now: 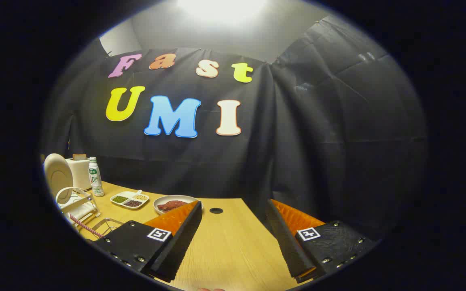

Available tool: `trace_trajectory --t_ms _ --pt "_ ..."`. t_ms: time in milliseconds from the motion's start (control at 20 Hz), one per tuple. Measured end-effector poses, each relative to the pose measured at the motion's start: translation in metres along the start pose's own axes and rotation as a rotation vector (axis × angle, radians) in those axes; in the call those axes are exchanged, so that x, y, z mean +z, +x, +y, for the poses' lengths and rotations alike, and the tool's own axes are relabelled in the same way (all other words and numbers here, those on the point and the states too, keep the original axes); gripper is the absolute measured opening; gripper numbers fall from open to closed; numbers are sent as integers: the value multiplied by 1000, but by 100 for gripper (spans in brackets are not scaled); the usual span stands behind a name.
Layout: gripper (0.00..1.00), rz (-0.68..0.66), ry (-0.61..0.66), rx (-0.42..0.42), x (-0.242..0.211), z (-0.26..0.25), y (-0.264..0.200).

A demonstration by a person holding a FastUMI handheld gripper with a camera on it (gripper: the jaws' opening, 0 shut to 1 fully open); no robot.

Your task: Take the plate from the dish rack, then take the spoon from the basket and place it into the plate.

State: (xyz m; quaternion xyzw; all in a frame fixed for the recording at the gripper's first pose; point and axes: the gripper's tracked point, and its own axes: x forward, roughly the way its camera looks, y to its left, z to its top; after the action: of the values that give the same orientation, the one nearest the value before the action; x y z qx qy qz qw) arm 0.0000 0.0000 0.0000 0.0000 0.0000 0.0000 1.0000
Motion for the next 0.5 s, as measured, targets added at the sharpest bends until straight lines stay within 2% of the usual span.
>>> trace_trajectory --t_ms 250,500 --pt "97 11 -45 -64 55 17 -60" --pt "98 50 -19 -24 82 88 -108"
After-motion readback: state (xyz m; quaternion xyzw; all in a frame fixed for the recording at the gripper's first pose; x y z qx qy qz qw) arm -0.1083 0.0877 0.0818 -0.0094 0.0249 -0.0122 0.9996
